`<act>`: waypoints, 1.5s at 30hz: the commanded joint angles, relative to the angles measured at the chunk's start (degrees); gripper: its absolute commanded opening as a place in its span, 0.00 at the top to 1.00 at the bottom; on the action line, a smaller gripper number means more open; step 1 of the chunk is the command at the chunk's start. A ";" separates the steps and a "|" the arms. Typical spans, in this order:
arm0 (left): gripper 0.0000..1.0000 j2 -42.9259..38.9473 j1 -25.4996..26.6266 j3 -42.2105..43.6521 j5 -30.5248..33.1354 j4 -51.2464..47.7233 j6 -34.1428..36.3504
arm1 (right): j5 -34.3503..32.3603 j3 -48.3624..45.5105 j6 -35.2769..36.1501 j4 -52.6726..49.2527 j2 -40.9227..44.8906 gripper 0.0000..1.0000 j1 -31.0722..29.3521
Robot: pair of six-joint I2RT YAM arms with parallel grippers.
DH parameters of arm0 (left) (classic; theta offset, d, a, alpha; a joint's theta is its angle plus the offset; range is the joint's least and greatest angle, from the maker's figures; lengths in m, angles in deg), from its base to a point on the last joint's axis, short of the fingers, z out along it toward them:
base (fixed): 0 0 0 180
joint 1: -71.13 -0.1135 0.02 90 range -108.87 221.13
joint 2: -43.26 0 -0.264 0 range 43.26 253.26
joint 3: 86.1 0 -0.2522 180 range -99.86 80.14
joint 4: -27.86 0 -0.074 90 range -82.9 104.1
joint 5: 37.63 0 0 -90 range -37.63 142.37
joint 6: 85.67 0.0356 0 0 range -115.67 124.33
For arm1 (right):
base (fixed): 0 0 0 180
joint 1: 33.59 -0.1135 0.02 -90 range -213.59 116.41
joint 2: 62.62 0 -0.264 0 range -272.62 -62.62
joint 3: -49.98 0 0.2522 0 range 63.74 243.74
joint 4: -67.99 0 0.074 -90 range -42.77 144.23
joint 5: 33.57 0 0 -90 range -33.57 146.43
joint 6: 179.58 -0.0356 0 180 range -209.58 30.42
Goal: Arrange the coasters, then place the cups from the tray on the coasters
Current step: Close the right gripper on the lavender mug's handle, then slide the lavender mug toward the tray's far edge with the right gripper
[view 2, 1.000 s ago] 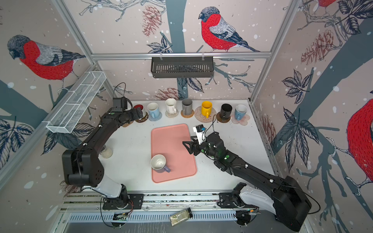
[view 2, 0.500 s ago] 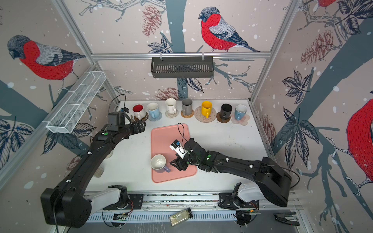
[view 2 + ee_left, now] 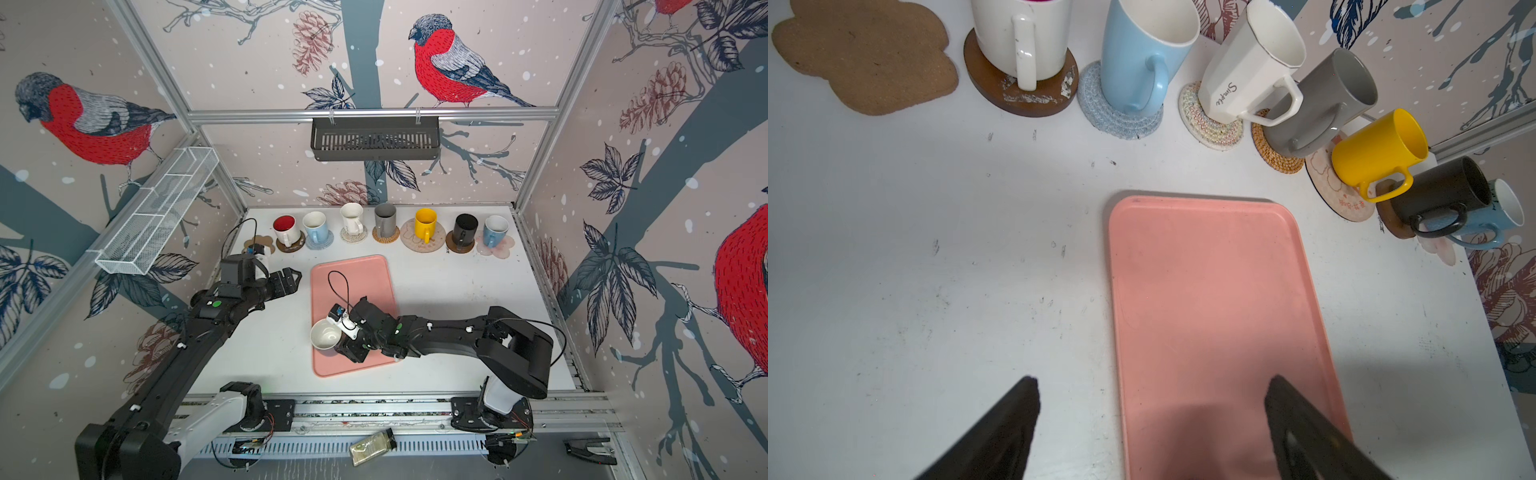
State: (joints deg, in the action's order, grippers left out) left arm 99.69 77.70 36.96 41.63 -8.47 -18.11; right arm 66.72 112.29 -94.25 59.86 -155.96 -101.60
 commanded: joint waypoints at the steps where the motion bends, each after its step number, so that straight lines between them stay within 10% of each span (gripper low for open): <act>1: 0.14 -0.44 -0.06 0.40 -0.96 2.88 0.02 | -1.29 1.49 0.30 -0.24 -1.68 0.49 -0.71; 14: 0.14 -1.23 -0.06 0.91 -3.18 3.71 0.04 | -6.08 2.60 -3.49 -0.01 -1.86 0.93 -1.35; 23: 0.14 -1.67 0.02 0.87 -4.48 3.99 0.10 | -12.35 3.81 -8.48 -2.09 1.98 0.96 0.73; 34: 0.15 -1.93 0.02 1.10 -5.03 4.46 -0.35 | -39.15 10.48 -27.10 -9.38 3.86 0.95 6.46; 45: 0.16 -2.18 0.02 1.57 -5.76 4.73 -0.68 | -42.79 18.84 -32.76 -12.93 -7.28 0.96 8.58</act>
State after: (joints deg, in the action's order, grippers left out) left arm 97.76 77.70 38.45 36.12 -5.41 -18.32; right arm 26.63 129.87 -124.65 45.76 -161.95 -92.90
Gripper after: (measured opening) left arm 0.845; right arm 0.166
